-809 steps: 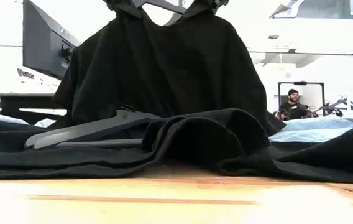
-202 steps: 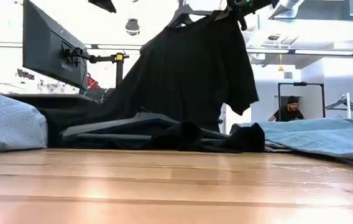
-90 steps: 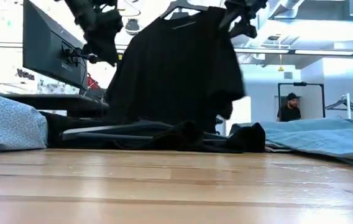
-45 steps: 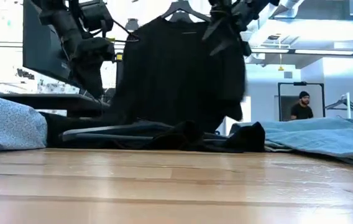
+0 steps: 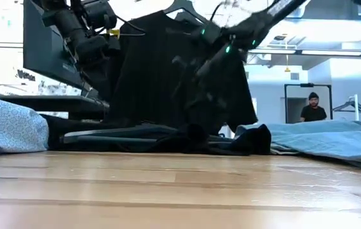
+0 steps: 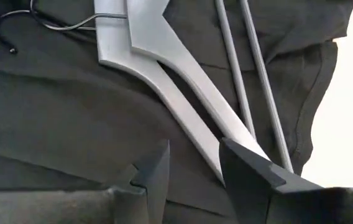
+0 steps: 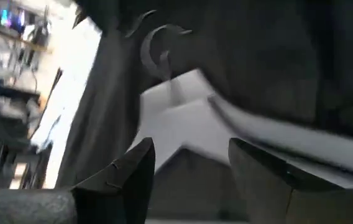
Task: Hang clothes
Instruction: Adjust the grey hangers
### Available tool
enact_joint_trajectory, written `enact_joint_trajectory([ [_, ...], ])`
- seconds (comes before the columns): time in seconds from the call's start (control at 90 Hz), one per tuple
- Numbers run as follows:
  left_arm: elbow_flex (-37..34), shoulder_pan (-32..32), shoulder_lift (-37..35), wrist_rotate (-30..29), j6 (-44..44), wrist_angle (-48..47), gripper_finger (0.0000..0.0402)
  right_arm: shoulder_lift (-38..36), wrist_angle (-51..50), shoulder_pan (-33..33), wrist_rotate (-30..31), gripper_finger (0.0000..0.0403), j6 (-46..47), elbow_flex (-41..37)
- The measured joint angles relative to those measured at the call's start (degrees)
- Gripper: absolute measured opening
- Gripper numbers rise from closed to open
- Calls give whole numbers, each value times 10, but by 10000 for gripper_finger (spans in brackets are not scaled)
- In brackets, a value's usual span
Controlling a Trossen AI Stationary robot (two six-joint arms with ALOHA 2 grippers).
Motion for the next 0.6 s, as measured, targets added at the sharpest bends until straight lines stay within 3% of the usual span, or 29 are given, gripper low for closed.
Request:
enact_joint_trajectory([
  [0.344, 0, 0, 50, 1, 13, 33, 123, 63, -28, -2, -9, 191, 1, 26],
  [0.6, 0, 23, 103, -8, 34, 31, 123, 63, -125, 21, -10, 191, -54, 27],
])
